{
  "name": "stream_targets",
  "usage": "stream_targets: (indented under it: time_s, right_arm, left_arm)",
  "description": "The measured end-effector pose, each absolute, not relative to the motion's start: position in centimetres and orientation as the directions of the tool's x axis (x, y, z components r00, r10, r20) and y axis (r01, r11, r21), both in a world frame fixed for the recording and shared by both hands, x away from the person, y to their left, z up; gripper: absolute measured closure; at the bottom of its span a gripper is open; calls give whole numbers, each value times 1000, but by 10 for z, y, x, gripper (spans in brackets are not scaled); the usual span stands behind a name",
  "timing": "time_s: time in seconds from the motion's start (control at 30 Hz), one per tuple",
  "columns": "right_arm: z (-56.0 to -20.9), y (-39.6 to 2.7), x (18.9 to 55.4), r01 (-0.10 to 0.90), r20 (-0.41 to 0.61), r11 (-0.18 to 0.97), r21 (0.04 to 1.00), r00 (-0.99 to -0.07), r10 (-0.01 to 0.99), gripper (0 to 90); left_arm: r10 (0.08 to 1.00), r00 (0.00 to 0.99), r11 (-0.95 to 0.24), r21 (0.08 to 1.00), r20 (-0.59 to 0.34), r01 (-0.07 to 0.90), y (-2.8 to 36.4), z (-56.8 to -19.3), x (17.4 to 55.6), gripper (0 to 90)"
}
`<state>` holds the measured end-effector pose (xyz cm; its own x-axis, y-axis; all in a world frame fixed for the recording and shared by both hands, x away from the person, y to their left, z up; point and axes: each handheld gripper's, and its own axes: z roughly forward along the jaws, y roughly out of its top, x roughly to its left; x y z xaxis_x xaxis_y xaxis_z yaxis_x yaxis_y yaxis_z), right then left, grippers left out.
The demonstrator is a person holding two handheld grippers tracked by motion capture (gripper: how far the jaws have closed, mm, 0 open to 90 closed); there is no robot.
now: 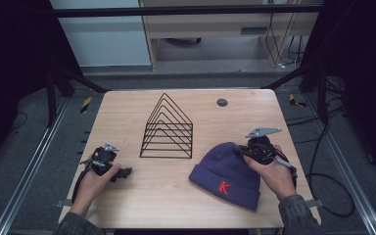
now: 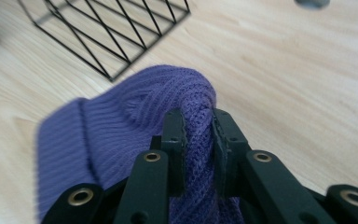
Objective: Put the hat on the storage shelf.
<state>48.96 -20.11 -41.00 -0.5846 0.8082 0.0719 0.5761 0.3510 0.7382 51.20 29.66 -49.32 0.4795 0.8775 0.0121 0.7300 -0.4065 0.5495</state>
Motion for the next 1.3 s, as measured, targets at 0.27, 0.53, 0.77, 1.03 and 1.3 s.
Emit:
stream_targets:
  time_s: [0.27,0.53,0.77,1.03,1.3]
  right_arm:
    - [-383,-197,464,489,41,360,795,-635,771,786]
    - [-364,-192,458,436,10,374,819,-662,750,791]
    - [-350,-190,465,438,13,373,817,-663,749,791]
    - [-319,-188,476,432,11,376,820,-668,744,790]
    - [-284,-189,487,393,-10,352,849,-654,756,789]
  left_arm:
    - [878,479,-406,550,12,730,297,-493,512,0]
    - [878,479,-406,552,13,728,297,-493,512,0]
    - [877,480,-406,553,13,728,297,-493,512,0]
    - [876,482,-409,553,15,726,297,-493,512,0]
    - [876,481,-408,553,14,726,297,-493,512,0]
